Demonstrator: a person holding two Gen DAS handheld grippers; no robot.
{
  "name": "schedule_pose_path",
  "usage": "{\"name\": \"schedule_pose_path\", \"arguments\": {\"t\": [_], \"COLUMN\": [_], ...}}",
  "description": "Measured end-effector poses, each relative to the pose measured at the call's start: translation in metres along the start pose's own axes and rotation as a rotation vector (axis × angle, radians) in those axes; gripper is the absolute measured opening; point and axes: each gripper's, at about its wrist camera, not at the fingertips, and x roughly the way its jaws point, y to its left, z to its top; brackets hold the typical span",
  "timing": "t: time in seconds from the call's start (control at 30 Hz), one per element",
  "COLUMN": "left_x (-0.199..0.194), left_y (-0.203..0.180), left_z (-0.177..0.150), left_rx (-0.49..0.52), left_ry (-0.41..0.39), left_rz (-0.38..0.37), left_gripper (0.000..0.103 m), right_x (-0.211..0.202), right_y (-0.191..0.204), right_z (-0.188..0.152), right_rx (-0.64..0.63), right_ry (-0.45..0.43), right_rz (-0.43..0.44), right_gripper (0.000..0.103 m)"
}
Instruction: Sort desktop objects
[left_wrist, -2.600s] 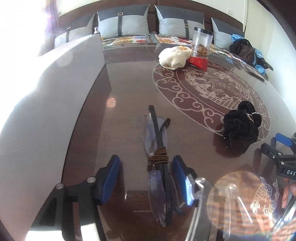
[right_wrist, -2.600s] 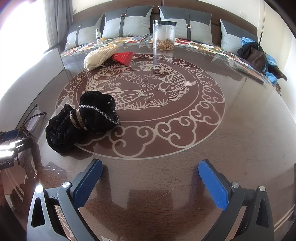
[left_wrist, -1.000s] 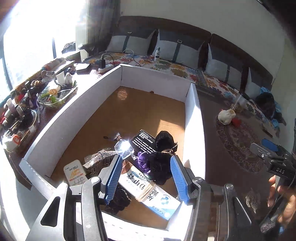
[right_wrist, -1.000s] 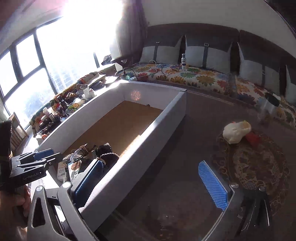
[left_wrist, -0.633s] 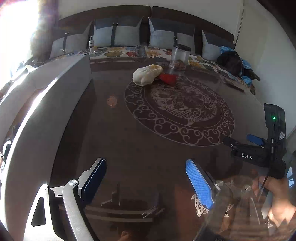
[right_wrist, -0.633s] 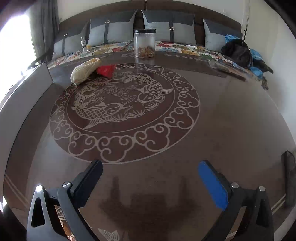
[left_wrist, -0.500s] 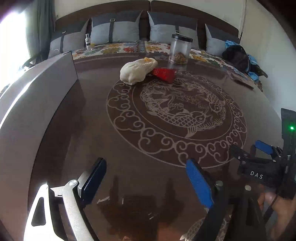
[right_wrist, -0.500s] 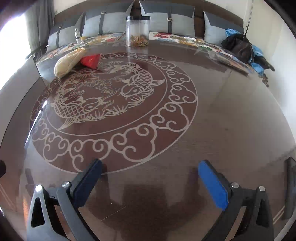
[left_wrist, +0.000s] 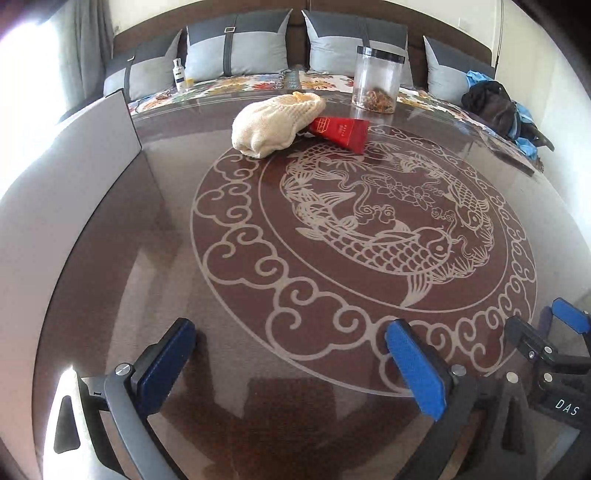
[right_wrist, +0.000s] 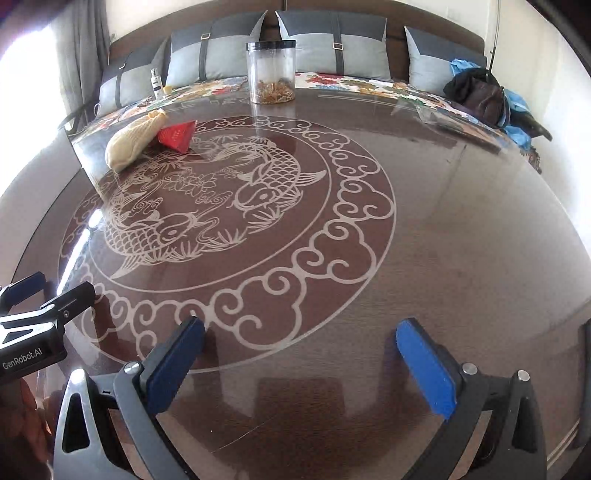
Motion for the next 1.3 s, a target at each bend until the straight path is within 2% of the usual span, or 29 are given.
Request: {"name": "schedule_pose_path", "arguments": {"t": [1.3], "left_x": [0.0053], "left_y": [-0.0012], "left_z": [0.0011], "left_rx": [0.006], "left_ry": [0.000], "left_rz": [-0.010], "left_gripper": [0.103], "right_x": [-0.0015], "right_y": [-0.0002], "right_z": [0.0001], "right_rx": [-0.001], "right_ry": [0.000], "right_rz": [0.002], "right_gripper": [0.103]}}
